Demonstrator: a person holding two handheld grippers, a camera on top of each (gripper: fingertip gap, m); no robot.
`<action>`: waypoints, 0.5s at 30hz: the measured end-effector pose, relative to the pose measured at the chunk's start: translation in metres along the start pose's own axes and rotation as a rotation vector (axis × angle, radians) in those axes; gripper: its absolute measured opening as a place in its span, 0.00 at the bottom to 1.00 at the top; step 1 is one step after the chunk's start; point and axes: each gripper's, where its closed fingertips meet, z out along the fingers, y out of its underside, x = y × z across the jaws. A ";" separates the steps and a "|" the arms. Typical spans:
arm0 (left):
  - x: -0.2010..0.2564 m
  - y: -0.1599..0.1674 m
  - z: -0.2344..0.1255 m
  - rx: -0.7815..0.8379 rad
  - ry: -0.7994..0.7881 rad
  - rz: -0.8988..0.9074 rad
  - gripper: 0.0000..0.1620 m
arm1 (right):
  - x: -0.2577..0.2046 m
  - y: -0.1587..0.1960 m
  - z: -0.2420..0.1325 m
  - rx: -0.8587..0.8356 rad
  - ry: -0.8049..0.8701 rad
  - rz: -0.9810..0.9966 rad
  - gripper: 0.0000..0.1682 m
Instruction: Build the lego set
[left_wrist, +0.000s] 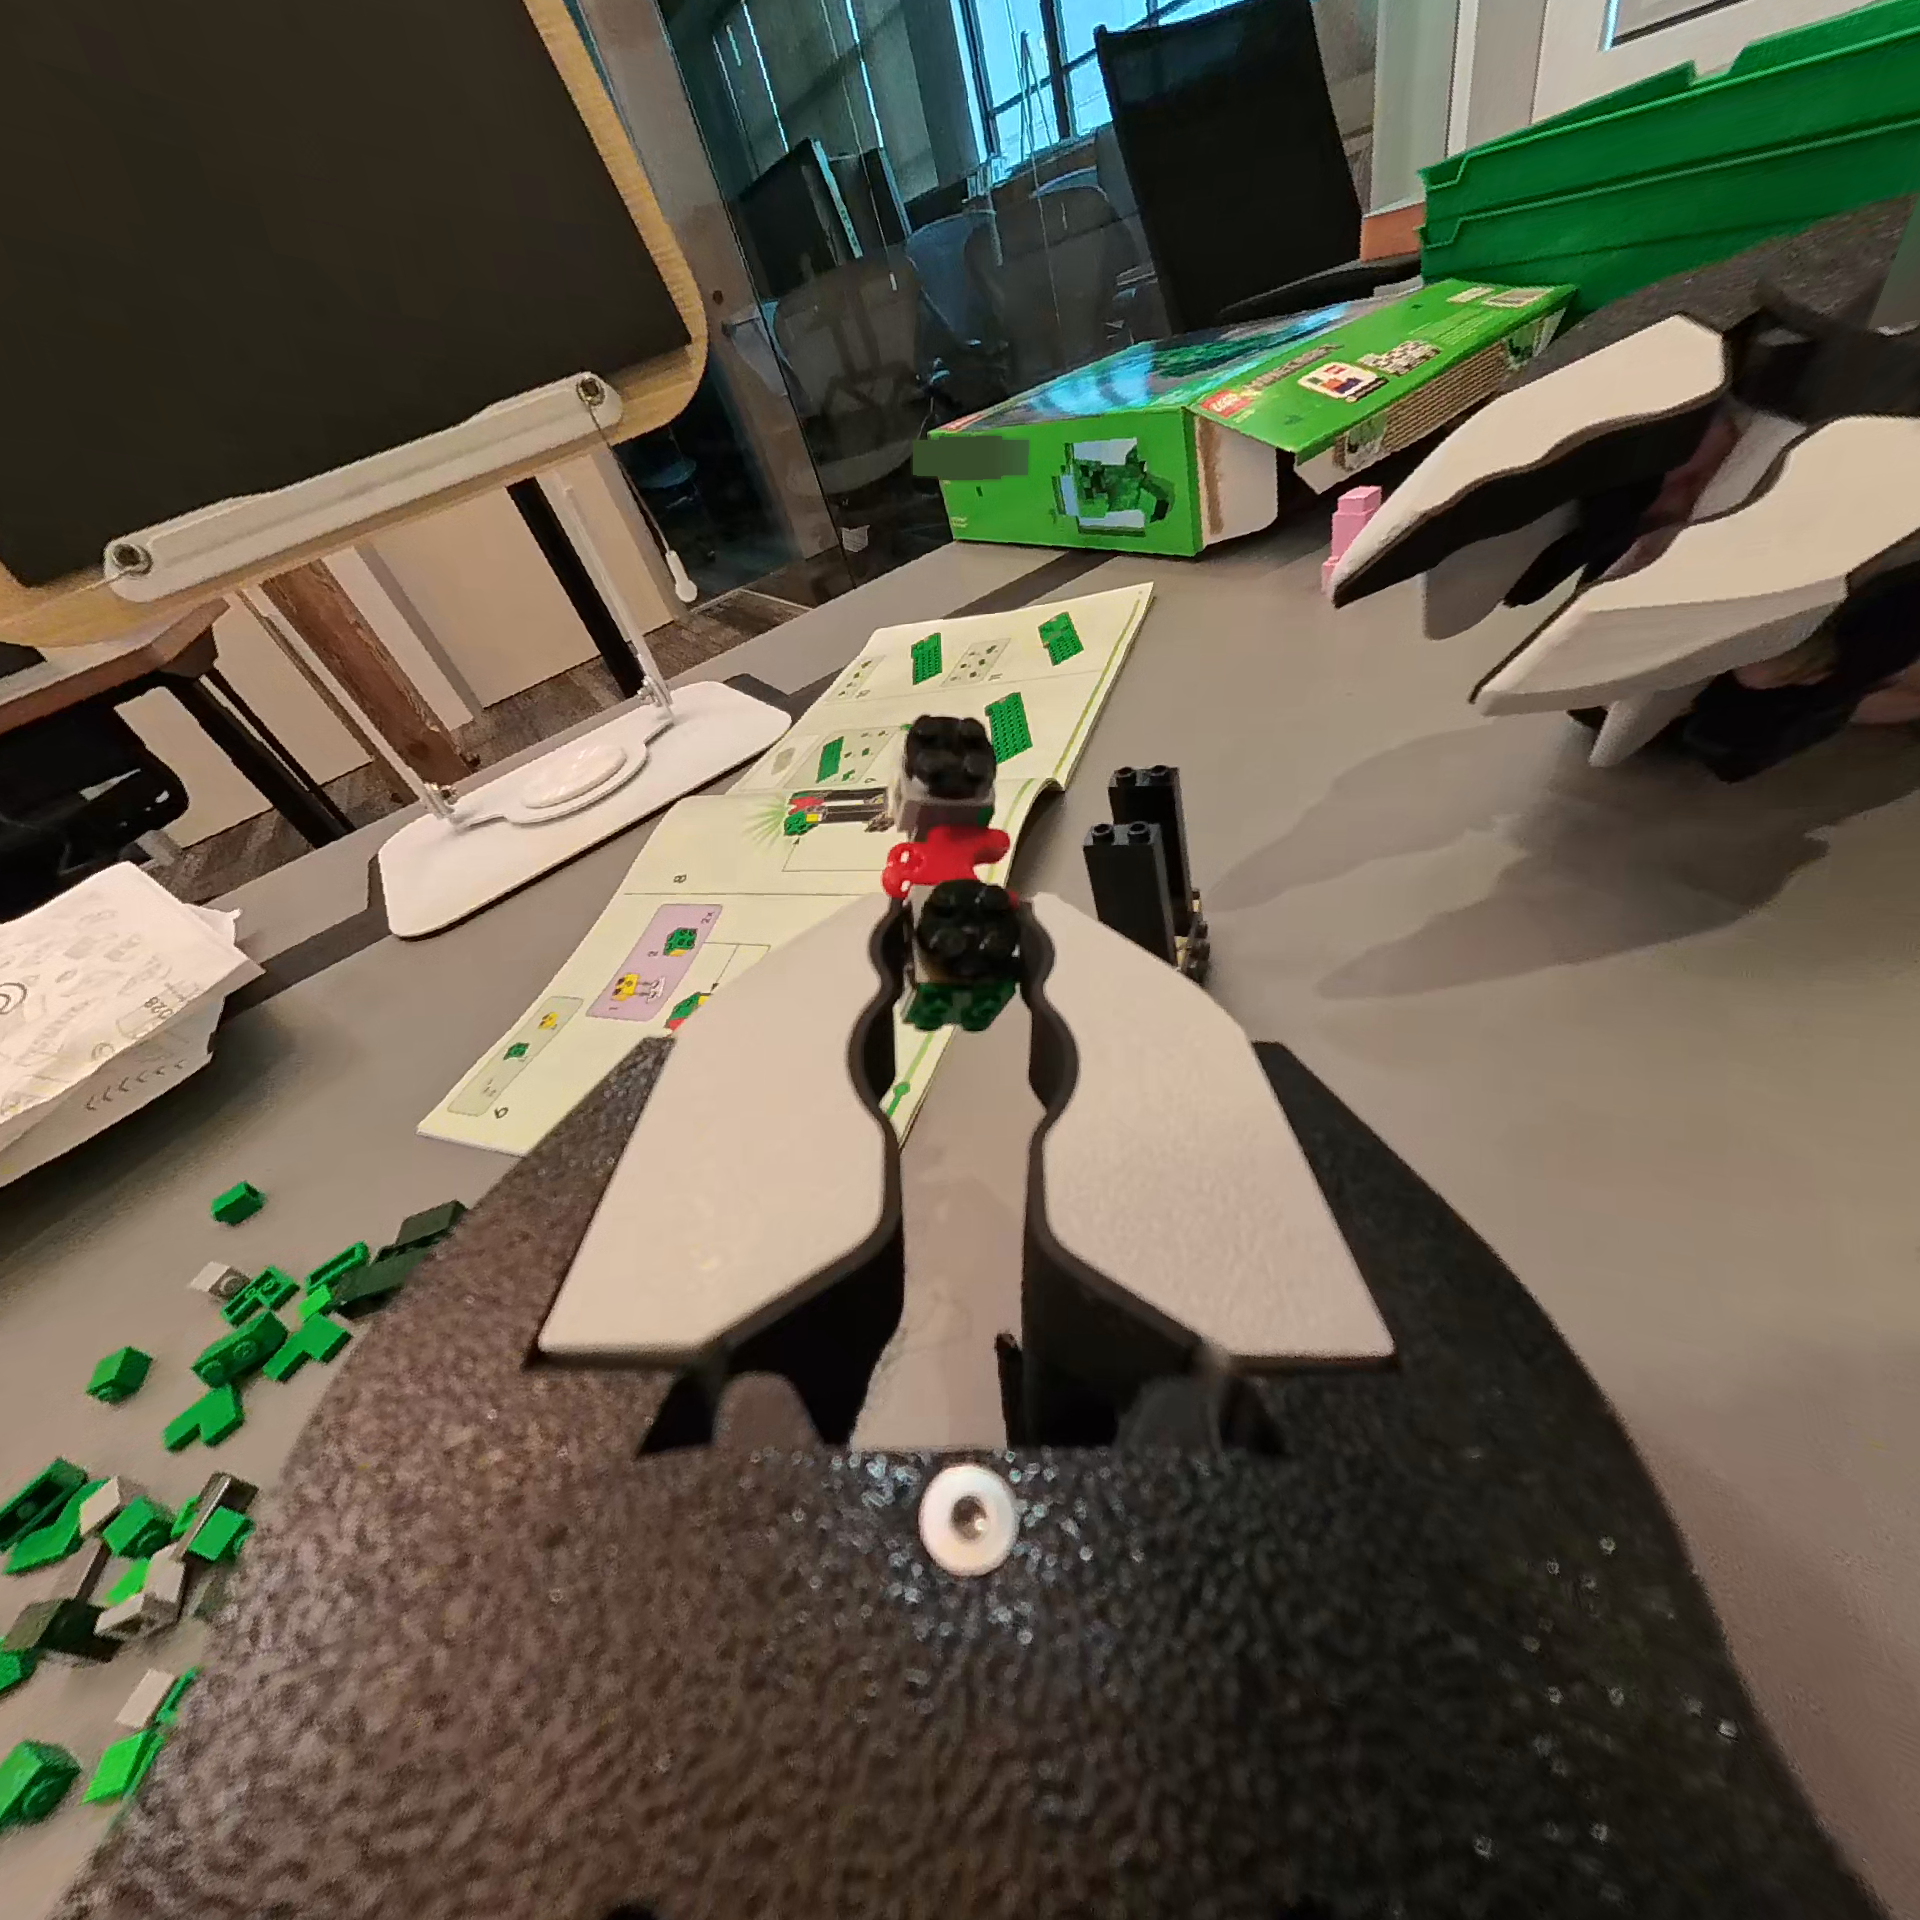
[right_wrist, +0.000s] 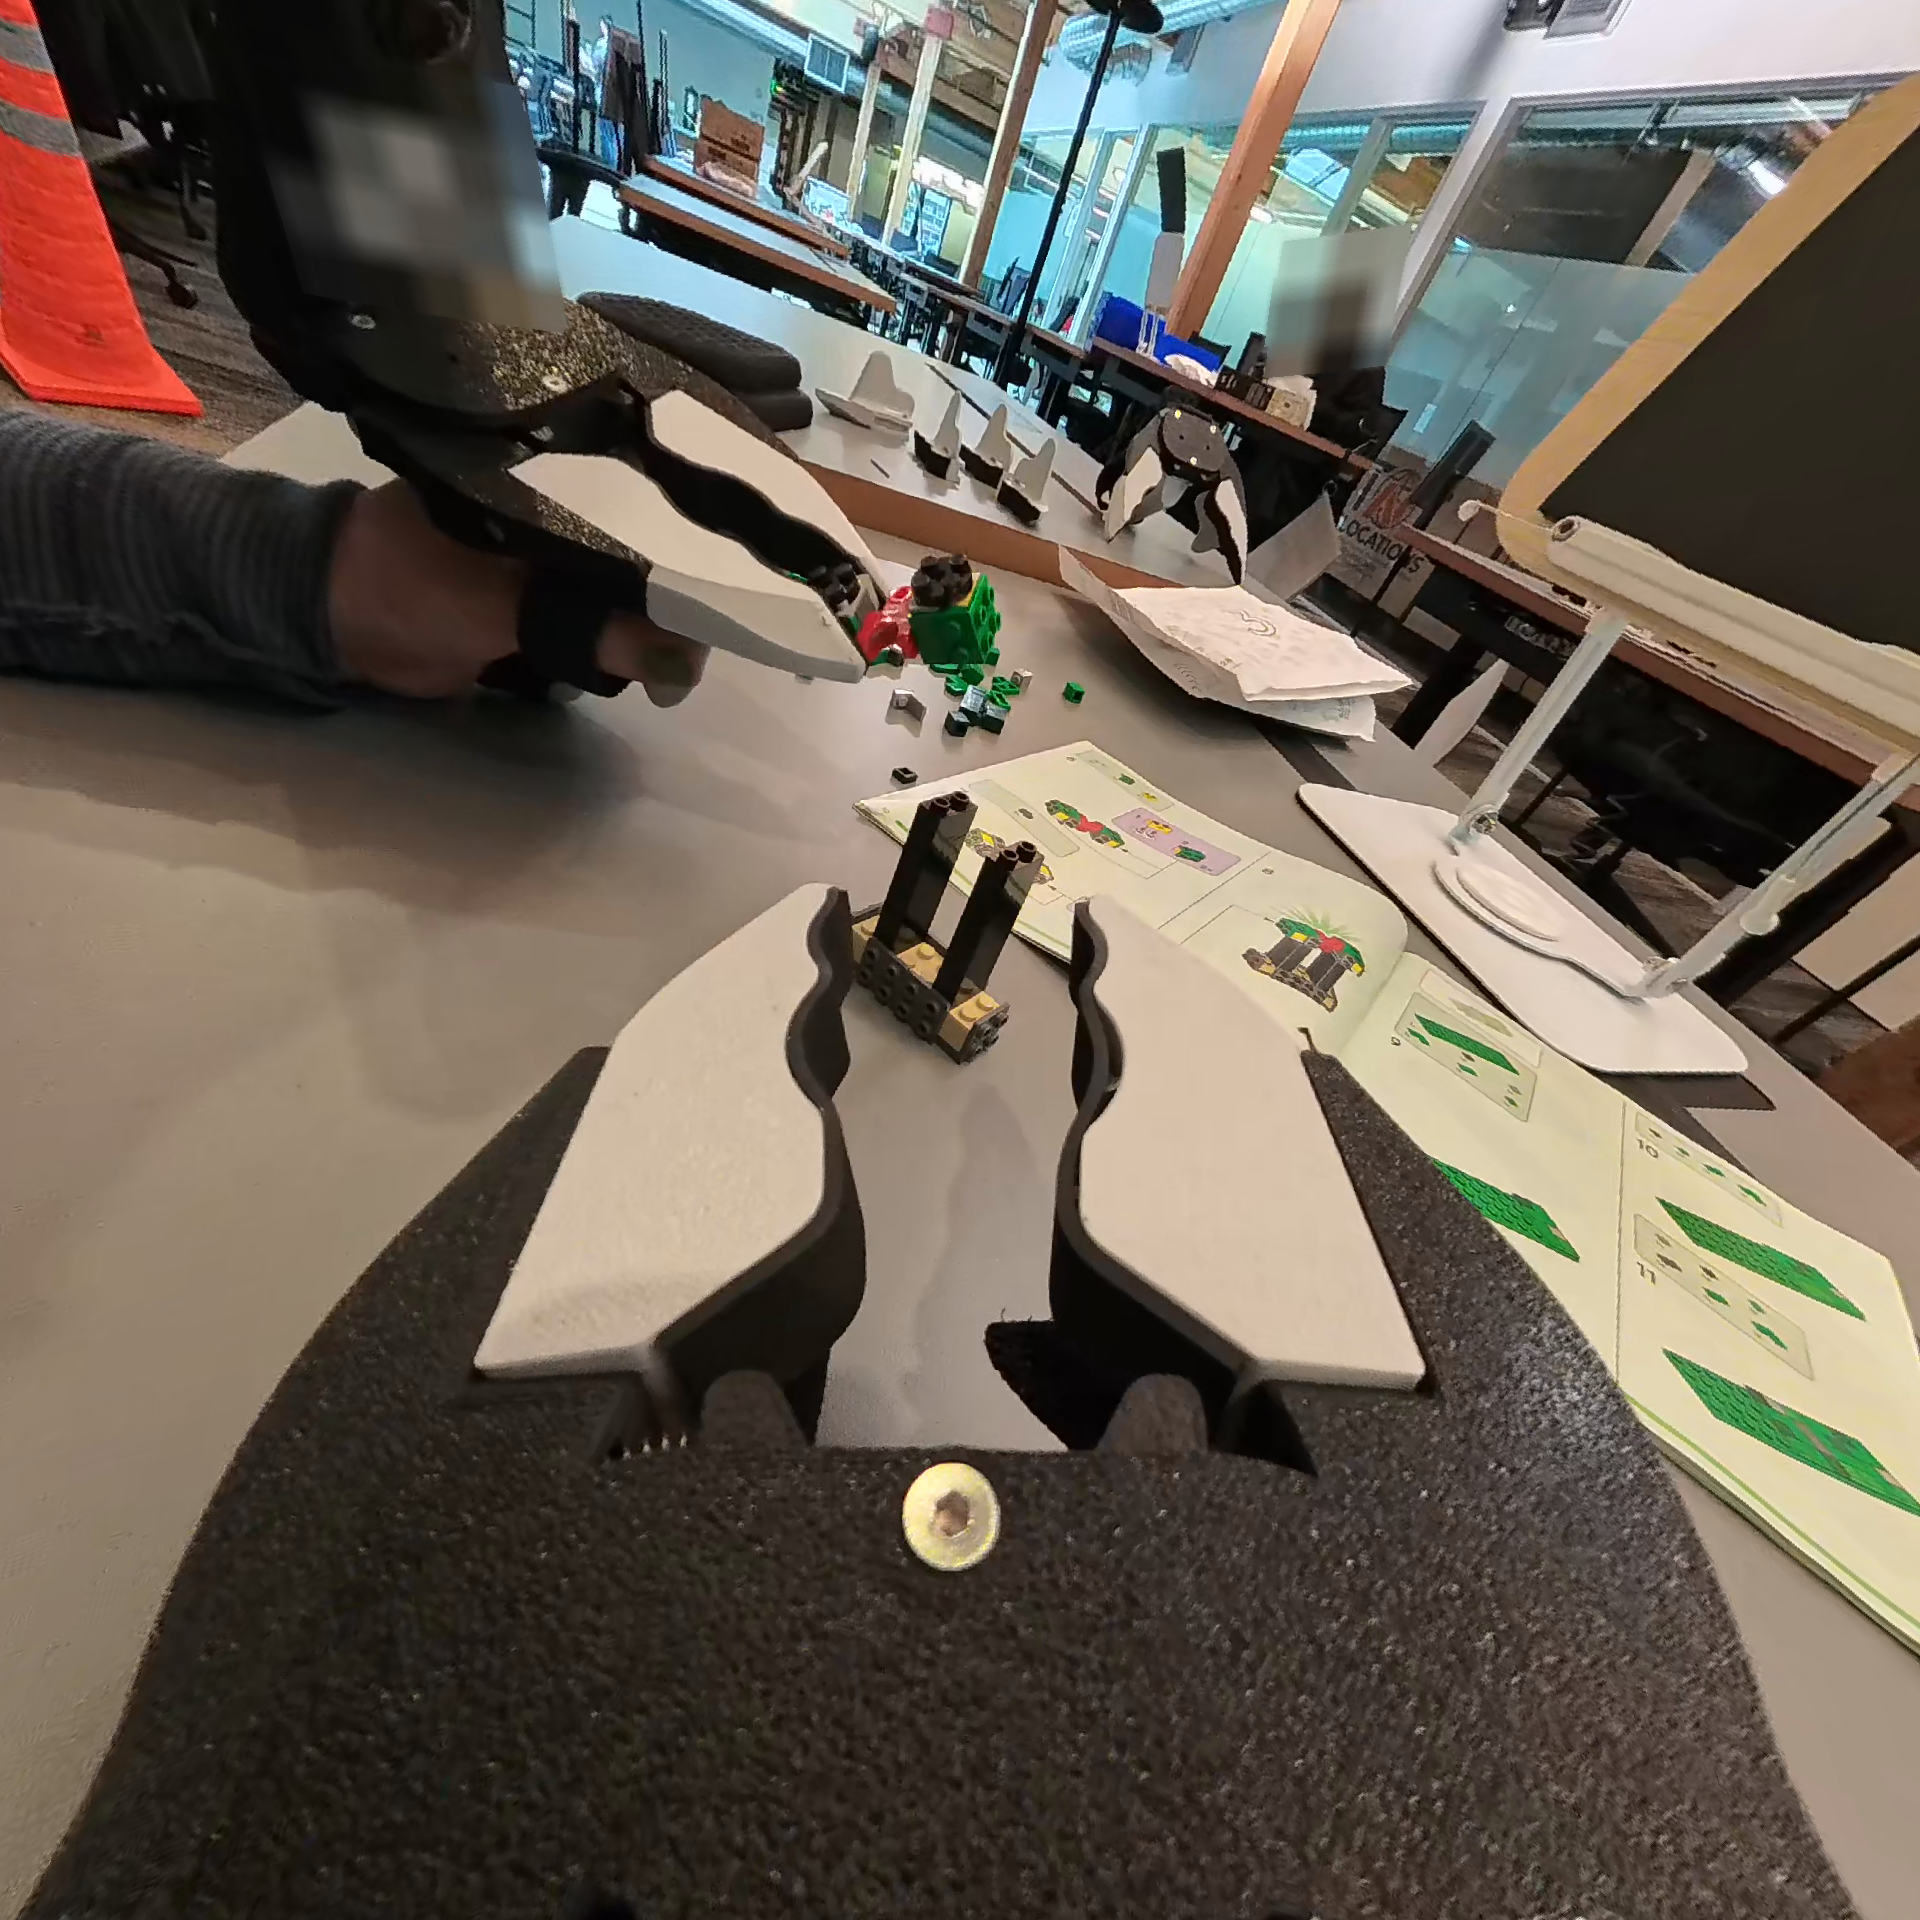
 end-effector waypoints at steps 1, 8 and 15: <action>0.000 0.000 0.000 0.000 0.000 0.002 0.13 | 0.000 0.000 0.000 0.000 0.000 -0.001 0.24; 0.000 -0.012 -0.003 0.086 0.057 -0.149 0.13 | 0.000 0.001 0.000 -0.002 0.002 0.000 0.24; 0.004 -0.046 -0.015 0.356 0.481 -0.788 0.12 | 0.001 0.001 0.000 -0.001 0.005 0.007 0.24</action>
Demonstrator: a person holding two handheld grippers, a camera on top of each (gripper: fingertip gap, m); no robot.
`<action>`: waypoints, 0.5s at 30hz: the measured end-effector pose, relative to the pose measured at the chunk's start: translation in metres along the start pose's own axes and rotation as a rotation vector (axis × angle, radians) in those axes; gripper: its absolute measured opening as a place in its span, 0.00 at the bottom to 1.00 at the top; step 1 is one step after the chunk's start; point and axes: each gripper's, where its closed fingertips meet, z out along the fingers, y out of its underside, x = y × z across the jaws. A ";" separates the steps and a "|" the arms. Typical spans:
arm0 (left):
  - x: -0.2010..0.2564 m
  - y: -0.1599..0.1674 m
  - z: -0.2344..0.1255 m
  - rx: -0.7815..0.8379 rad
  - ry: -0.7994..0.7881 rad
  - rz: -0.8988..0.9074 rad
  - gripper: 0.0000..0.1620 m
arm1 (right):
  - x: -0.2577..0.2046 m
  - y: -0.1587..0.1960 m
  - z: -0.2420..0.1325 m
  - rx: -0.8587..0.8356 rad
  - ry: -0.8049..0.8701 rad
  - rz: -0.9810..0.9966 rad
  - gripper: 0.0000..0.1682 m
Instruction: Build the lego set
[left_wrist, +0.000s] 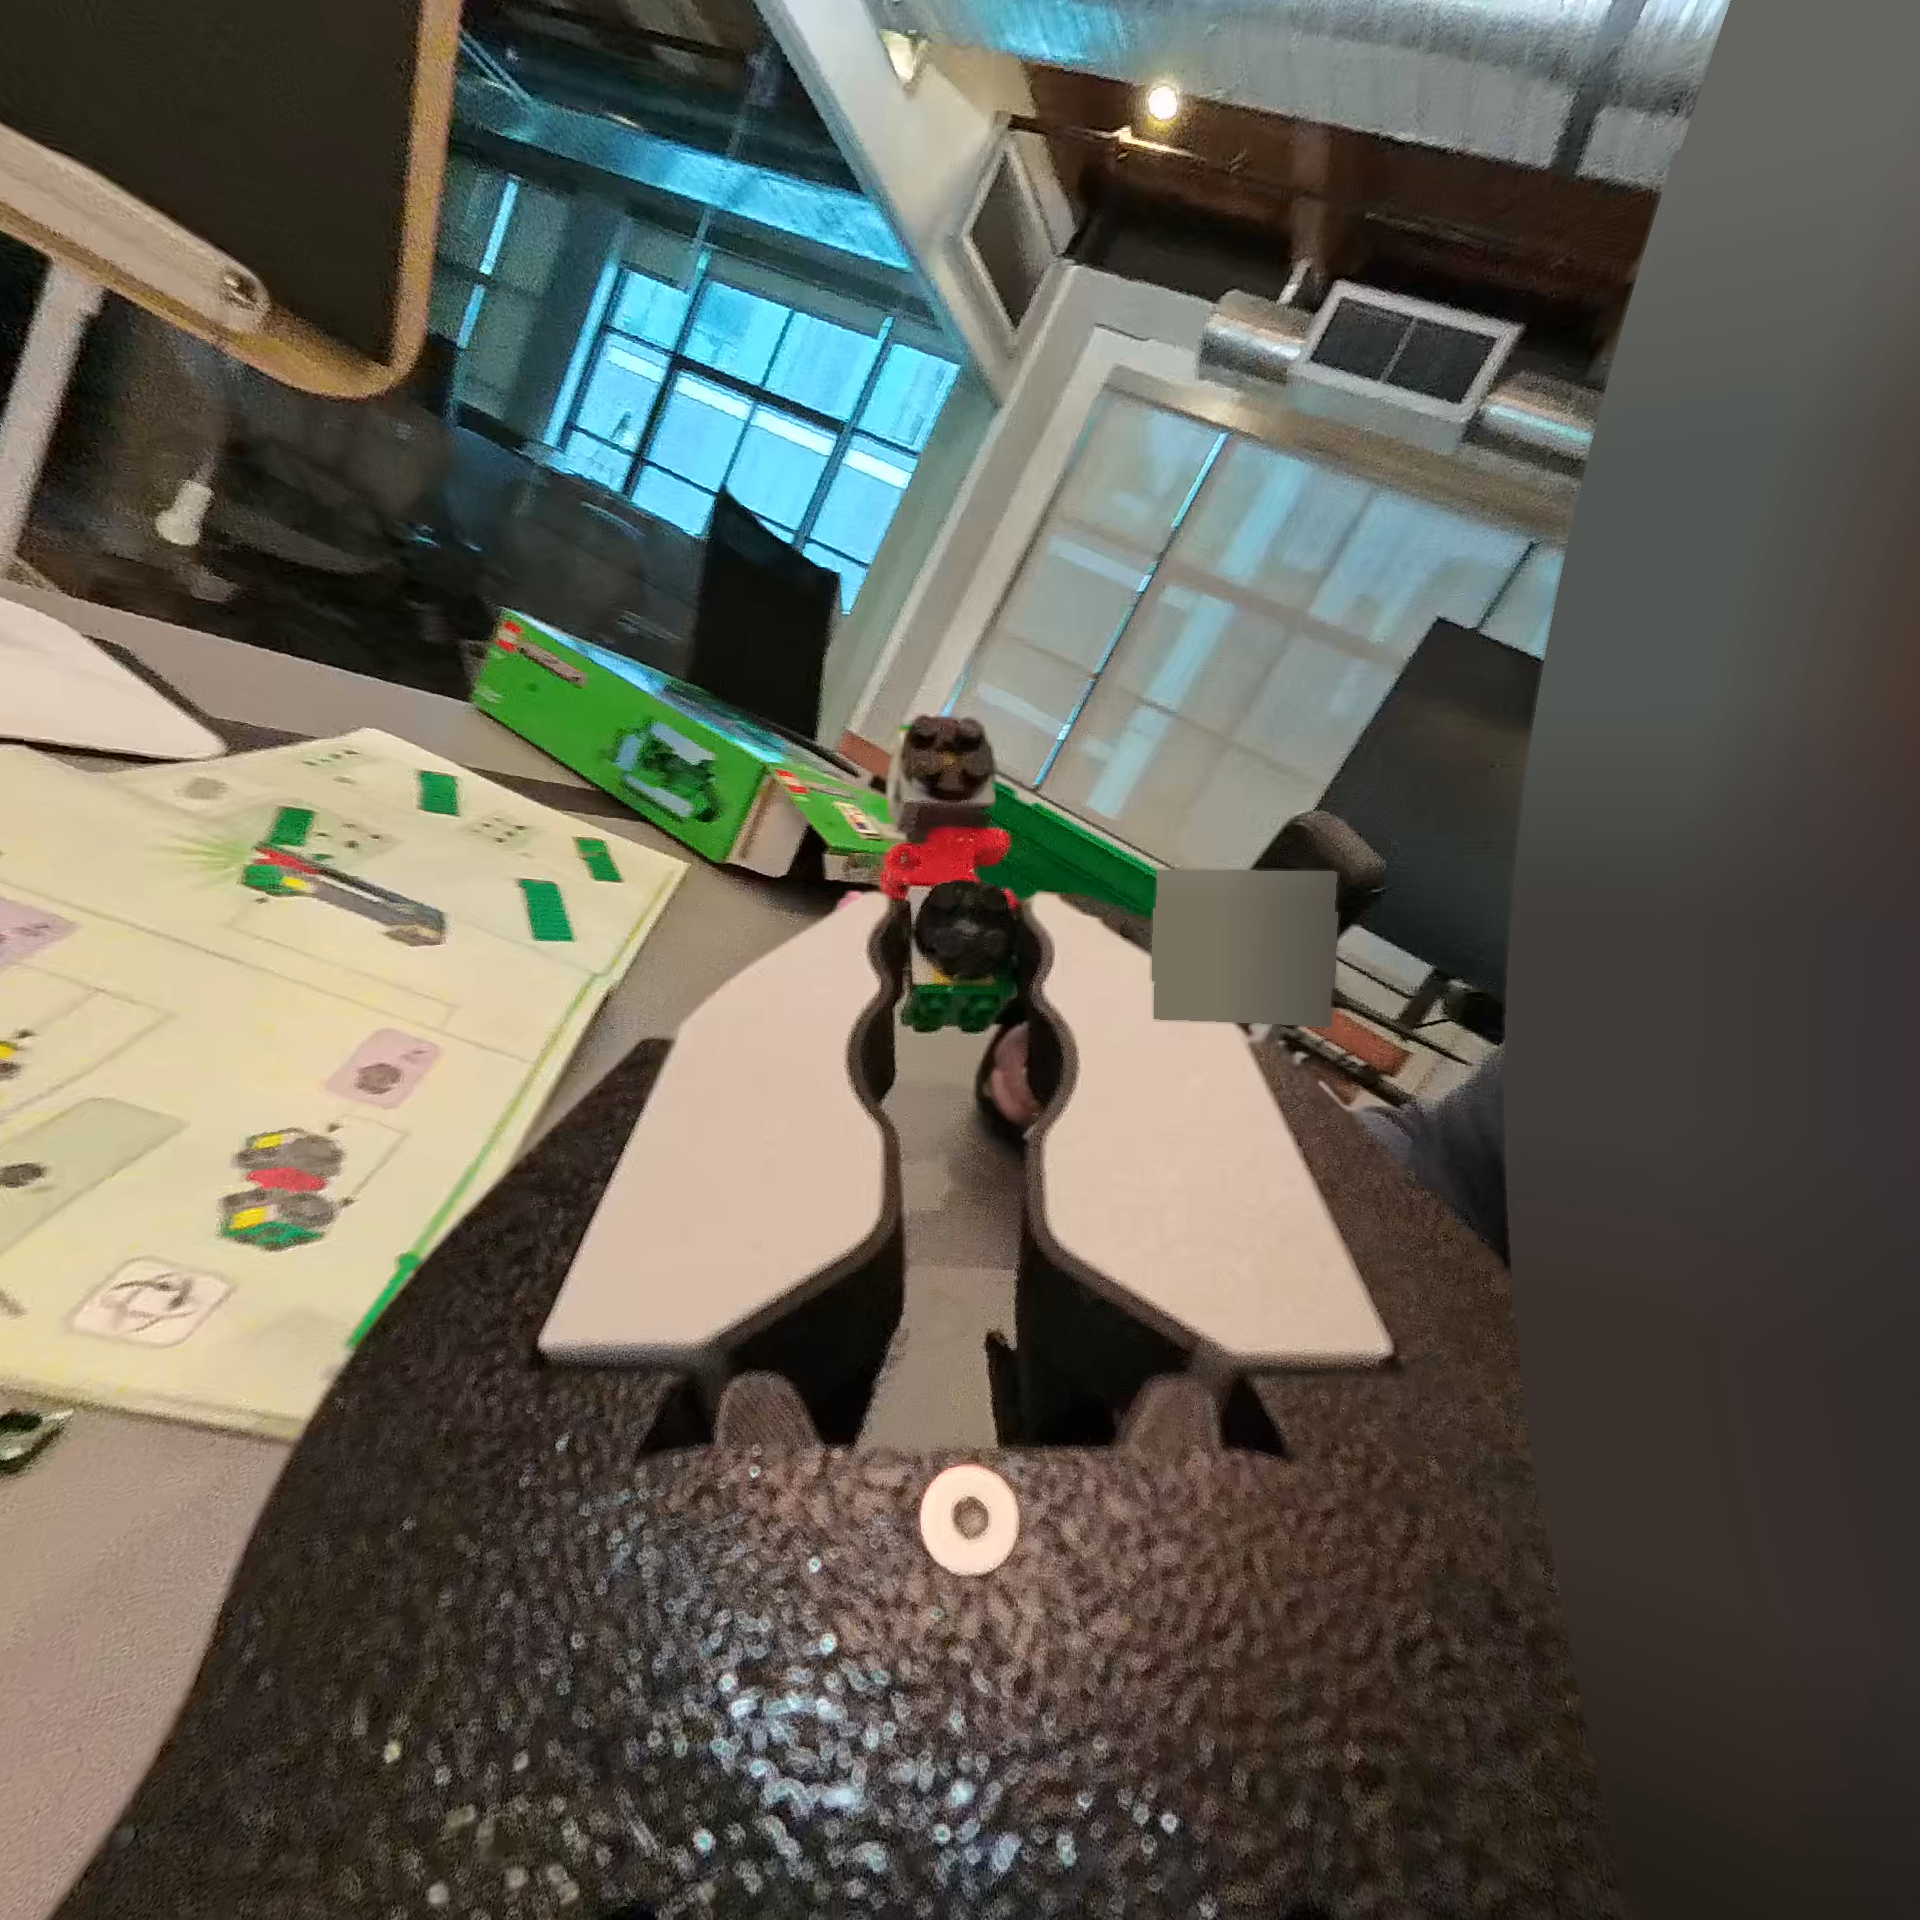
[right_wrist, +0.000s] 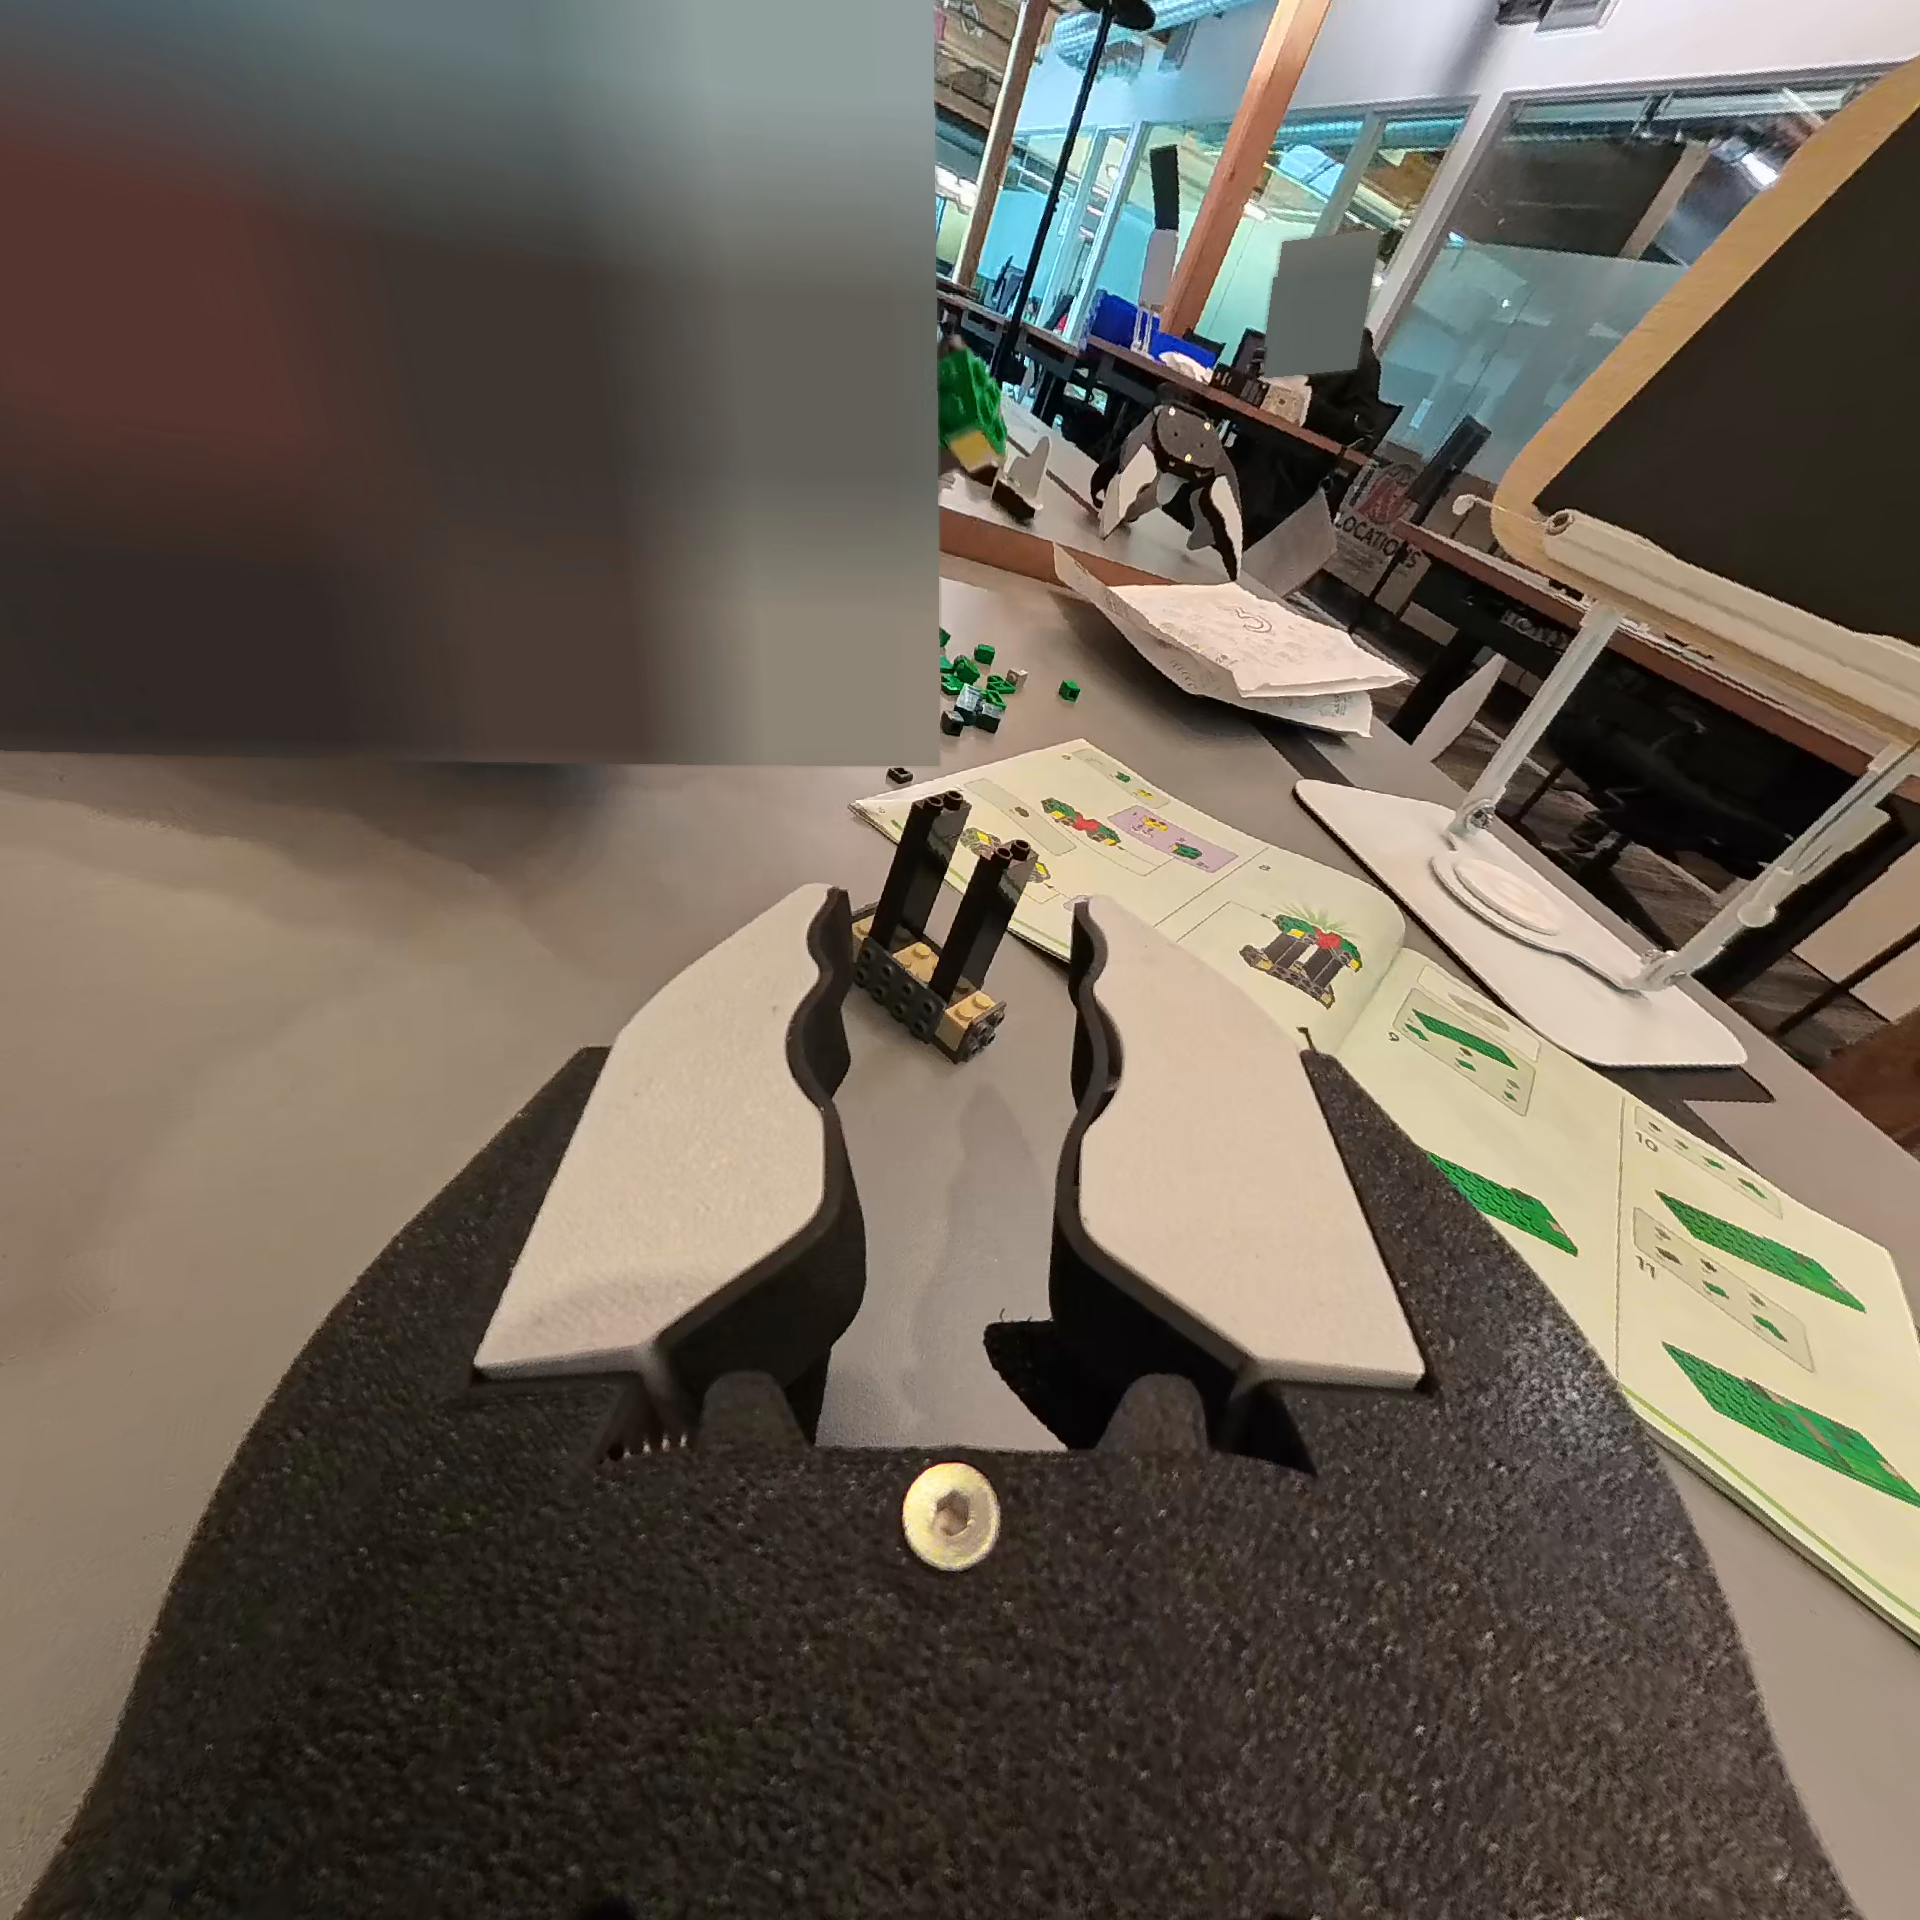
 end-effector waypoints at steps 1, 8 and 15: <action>0.002 0.001 0.001 0.001 0.024 -0.017 0.12 | 0.000 0.000 0.000 -0.002 -0.001 -0.003 0.24; 0.005 -0.002 0.000 0.036 0.102 -0.128 0.12 | -0.002 0.001 0.001 -0.010 -0.003 -0.017 0.24; 0.003 -0.003 -0.002 0.048 0.105 -0.144 0.12 | -0.003 0.001 0.001 -0.013 -0.003 -0.021 0.24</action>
